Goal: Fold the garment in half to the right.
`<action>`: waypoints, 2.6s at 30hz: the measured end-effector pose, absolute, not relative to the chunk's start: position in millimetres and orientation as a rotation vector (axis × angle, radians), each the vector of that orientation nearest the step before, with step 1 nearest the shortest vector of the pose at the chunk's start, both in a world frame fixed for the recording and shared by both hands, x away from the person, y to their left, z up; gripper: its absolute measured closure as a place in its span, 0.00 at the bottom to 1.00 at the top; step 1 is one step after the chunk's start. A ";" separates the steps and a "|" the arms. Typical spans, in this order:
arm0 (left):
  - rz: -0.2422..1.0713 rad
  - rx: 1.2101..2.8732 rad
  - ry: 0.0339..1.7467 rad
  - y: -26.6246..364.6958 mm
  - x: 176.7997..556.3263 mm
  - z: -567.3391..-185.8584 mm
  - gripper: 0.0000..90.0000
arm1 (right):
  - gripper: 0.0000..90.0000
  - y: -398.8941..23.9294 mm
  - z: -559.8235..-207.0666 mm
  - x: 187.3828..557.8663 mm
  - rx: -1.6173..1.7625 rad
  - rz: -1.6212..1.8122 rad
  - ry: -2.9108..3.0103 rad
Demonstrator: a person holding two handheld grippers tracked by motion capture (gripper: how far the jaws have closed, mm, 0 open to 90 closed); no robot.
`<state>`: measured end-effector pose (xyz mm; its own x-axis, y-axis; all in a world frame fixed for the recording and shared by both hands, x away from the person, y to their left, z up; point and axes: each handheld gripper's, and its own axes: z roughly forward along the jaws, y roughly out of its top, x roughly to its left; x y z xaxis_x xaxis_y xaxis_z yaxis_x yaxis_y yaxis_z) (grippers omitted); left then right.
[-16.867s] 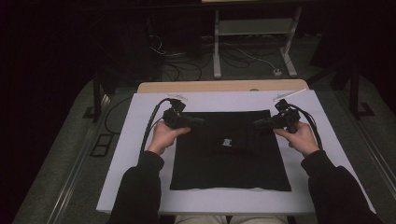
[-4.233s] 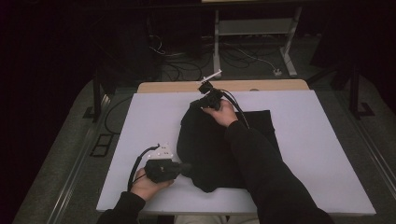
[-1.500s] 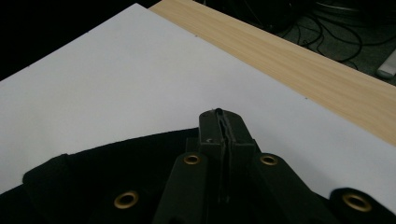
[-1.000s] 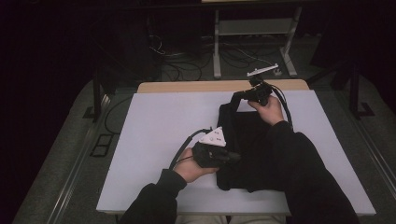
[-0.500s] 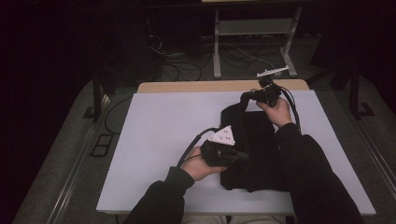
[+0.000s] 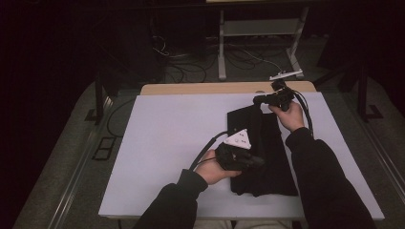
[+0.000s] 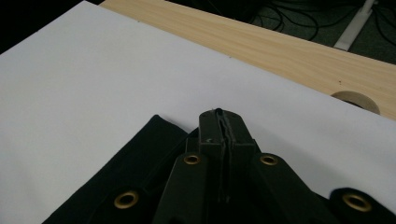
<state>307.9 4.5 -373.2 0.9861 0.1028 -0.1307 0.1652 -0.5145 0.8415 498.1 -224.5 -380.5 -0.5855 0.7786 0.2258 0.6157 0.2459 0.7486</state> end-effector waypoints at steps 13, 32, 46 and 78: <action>-0.114 2.119 0.180 -10.3 308.0 -383.4 0.95 | 0.96 -244.3 -392.2 493.8 1.377 1.246 2.297; -0.141 2.121 0.194 -25.7 308.8 -394.8 0.95 | 0.95 -265.7 -415.5 491.9 1.453 1.245 2.276; -0.177 2.129 0.188 -40.4 305.4 -400.8 0.95 | 0.92 -276.8 -426.5 490.6 1.510 1.252 2.269; -0.214 2.289 0.160 -93.4 309.8 -411.1 0.95 | 0.05 -320.6 -401.5 410.2 1.515 1.251 2.142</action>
<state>309.8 -93.4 -411.1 0.9776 0.0461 -0.2052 0.1838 -0.6616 0.7270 410.2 -320.6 -401.5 -0.4364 0.8579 0.2713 0.6575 0.0983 0.7470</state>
